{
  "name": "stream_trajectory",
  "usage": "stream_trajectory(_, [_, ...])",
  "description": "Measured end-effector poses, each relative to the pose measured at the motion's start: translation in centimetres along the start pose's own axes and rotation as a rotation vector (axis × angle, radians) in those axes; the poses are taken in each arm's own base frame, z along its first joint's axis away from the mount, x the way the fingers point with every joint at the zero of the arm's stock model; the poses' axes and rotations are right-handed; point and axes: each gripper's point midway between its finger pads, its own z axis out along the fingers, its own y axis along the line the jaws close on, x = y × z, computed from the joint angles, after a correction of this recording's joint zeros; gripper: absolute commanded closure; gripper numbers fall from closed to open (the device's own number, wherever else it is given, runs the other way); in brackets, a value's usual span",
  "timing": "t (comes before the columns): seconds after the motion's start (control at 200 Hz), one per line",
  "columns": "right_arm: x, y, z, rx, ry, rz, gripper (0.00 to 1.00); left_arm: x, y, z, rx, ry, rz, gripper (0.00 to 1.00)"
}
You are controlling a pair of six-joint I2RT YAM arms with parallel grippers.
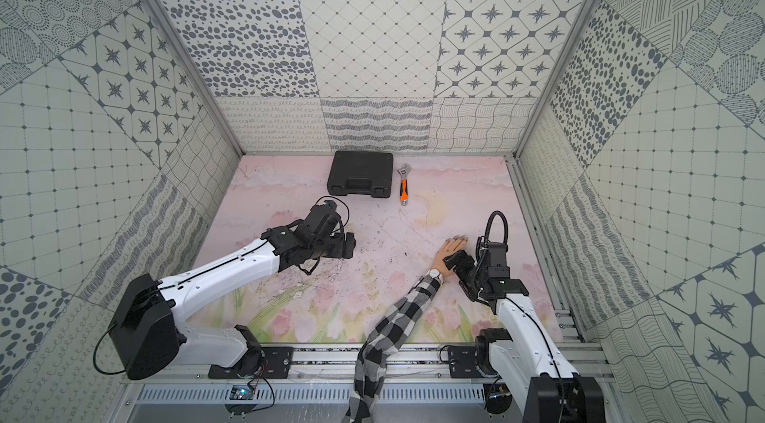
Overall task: Take off the watch
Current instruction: Adjust the hand at the center of the board.
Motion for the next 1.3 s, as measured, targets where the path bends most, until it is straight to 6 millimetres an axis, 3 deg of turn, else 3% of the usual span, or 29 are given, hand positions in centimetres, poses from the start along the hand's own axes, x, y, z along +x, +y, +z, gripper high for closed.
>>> stream_trajectory(0.215, [-1.0,0.8,1.3,-0.047,-0.02,-0.005,0.1,0.2,-0.7,0.5,0.006,0.017,0.003,0.06])
stream_trajectory(0.42, [-1.9,1.6,2.2,-0.088,-0.047,-0.019,0.19,0.4,-0.9,0.8,0.004,0.027,0.005,0.07])
stream_trajectory(0.69, [-2.2,1.8,3.2,-0.12,-0.044,-0.032,0.42,0.3,-1.0,0.7,0.007,0.023,0.005,0.06])
stream_trajectory(0.905, [-1.9,2.3,3.1,-0.149,-0.034,-0.052,0.72,0.4,-1.0,0.6,0.009,0.022,0.004,0.06])
stream_trajectory(1.065, [-1.9,3.7,2.6,-0.187,-0.019,-0.085,0.82,0.4,-0.9,0.3,0.008,0.015,0.001,0.06])
stream_trajectory(1.206, [-1.5,4.5,2.3,-0.165,0.013,-0.105,0.84,0.0,-0.6,-0.2,-0.002,-0.01,-0.008,0.05])
stream_trajectory(1.296, [-1.0,6.1,1.9,-0.149,0.034,-0.15,0.85,-0.4,-0.3,-0.7,-0.017,-0.035,-0.014,0.05])
